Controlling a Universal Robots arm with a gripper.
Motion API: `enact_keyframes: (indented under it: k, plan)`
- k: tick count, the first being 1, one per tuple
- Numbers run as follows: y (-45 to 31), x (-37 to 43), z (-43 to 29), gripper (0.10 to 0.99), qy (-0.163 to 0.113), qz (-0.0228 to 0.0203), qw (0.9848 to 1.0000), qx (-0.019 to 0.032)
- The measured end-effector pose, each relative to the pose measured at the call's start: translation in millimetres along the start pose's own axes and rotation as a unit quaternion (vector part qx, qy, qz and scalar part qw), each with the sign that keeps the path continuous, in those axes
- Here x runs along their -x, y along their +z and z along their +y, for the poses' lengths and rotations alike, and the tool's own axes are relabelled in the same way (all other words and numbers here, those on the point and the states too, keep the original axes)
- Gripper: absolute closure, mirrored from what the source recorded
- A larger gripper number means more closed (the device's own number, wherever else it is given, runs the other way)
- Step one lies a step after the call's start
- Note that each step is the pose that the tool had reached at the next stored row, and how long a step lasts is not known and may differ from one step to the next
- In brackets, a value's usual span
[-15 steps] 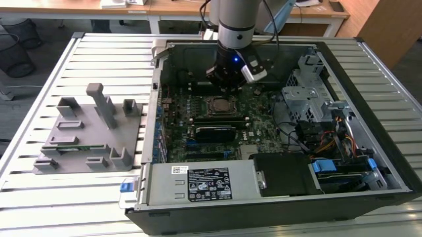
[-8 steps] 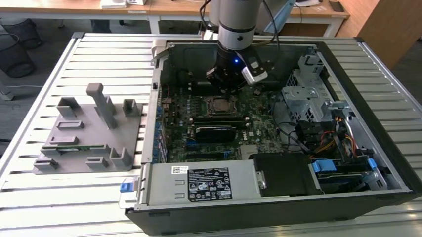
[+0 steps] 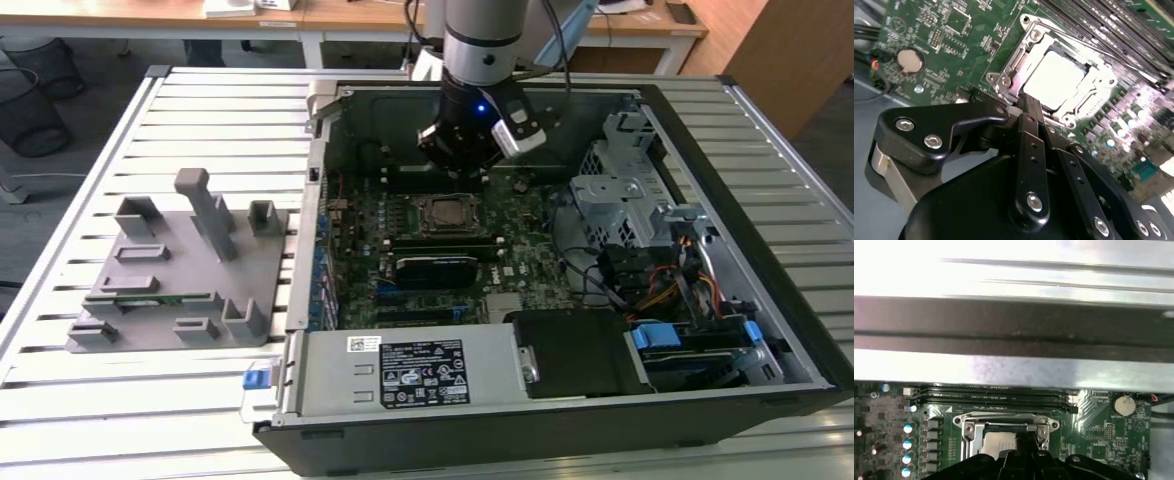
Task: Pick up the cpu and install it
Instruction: 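Install the second cpu locking lever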
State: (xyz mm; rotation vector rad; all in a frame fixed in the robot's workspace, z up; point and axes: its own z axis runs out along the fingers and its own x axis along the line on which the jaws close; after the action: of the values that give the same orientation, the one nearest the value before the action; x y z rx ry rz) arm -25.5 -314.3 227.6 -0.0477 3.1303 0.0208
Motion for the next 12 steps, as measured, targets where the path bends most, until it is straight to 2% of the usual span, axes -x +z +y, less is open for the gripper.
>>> enact_keyframes:
  k: [4, 12]
  plan:
    - [-0.6, -0.1, -3.5, 0.98, 0.0, 0.0, 1.0, 0.0]
    - [-0.9, -0.8, -25.1, 0.98, 0.0, 0.0, 1.0, 0.0]
